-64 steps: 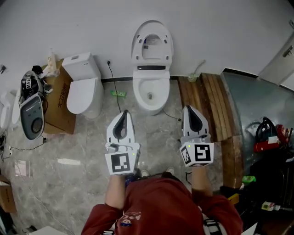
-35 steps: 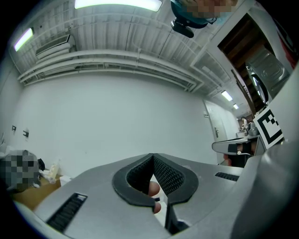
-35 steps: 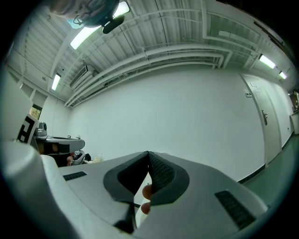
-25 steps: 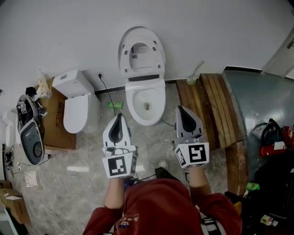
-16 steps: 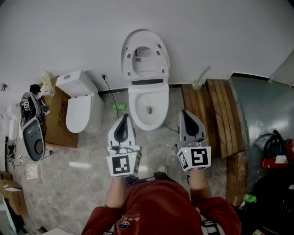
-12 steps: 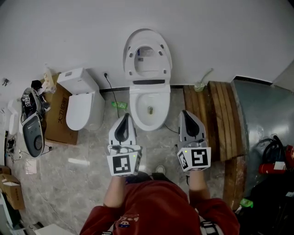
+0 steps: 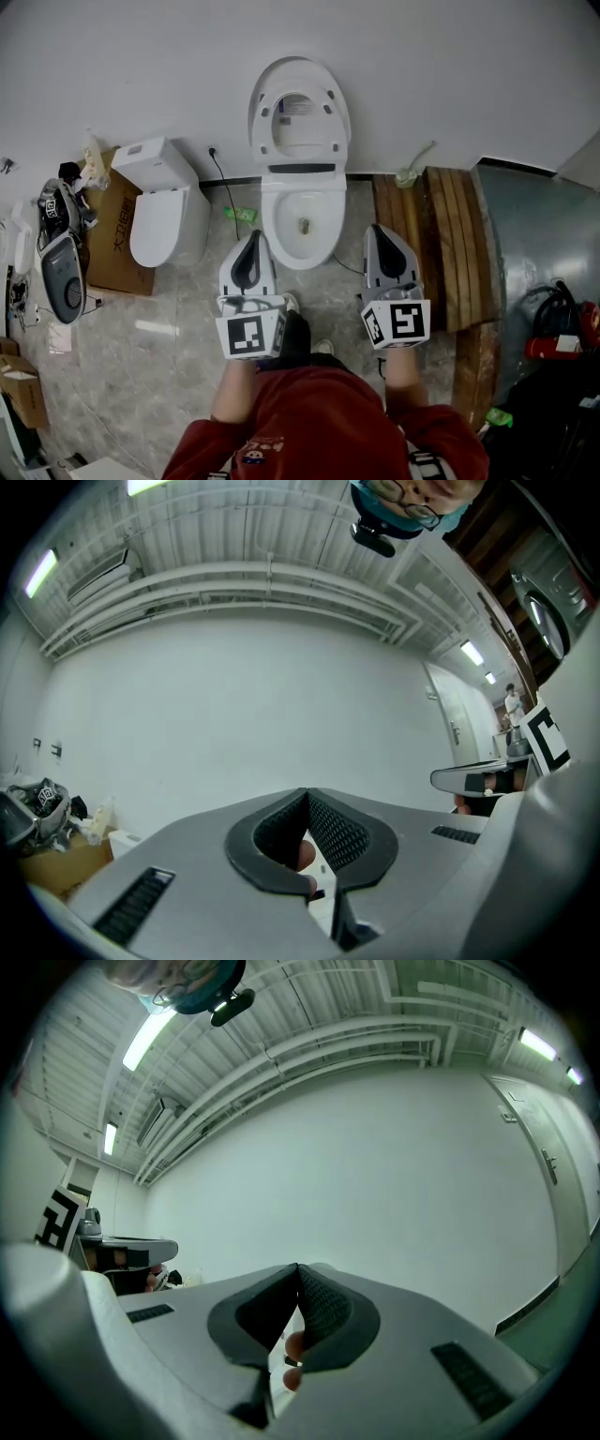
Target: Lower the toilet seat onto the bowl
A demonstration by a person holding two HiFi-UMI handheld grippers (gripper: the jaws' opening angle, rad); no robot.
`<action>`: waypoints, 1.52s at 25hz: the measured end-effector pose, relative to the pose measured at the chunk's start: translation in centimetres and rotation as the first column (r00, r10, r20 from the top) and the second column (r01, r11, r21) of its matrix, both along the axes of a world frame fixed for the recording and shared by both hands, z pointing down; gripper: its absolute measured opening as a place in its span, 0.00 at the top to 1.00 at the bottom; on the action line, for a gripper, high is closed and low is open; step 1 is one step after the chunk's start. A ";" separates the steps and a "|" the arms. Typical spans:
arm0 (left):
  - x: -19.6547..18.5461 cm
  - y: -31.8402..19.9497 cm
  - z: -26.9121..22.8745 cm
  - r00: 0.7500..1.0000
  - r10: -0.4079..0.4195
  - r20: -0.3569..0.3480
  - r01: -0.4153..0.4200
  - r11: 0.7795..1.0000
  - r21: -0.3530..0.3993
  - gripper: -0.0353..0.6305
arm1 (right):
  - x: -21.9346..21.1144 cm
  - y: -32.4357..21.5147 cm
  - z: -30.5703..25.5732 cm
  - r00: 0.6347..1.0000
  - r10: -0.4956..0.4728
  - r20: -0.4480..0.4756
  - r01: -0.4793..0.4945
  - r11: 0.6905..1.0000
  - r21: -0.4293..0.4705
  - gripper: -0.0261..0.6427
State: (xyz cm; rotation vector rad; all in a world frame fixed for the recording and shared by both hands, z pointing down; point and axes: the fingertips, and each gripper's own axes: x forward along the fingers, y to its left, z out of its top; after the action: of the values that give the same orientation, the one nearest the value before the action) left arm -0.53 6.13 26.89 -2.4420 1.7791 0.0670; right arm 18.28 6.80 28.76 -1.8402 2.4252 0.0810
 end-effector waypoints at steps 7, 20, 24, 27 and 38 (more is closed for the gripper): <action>-1.7 -4.3 -0.1 1.000 0.003 -0.013 -0.002 1.000 0.022 0.93 | -1.7 -4.1 -0.2 1.000 0.000 -0.030 0.000 1.000 0.007 0.94; -5.0 -16.5 0.0 0.995 0.088 -0.054 -0.088 0.996 -0.003 0.93 | -6.6 -15.5 -0.7 0.996 0.031 -0.079 -0.033 0.999 -0.019 0.94; -5.9 -19.8 0.1 0.992 0.112 -0.055 -0.113 0.994 -0.013 0.93 | -7.5 -18.6 -0.7 0.995 0.051 -0.087 -0.054 0.998 -0.030 0.94; -6.8 -22.1 -0.1 0.990 0.130 -0.056 -0.130 0.991 -0.005 0.93 | -8.5 -20.6 -0.9 0.993 0.066 -0.099 -0.070 0.997 -0.033 0.94; -7.8 -26.9 -0.2 0.985 0.156 -0.066 -0.157 0.988 -0.010 0.93 | -9.9 -25.4 -0.6 0.990 0.088 -0.111 -0.094 0.994 -0.050 0.94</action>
State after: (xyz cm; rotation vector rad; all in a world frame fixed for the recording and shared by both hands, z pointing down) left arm -8.36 -20.80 26.65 -2.6157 1.6137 0.1492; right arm 8.35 -18.59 28.15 -2.0214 2.4358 0.1261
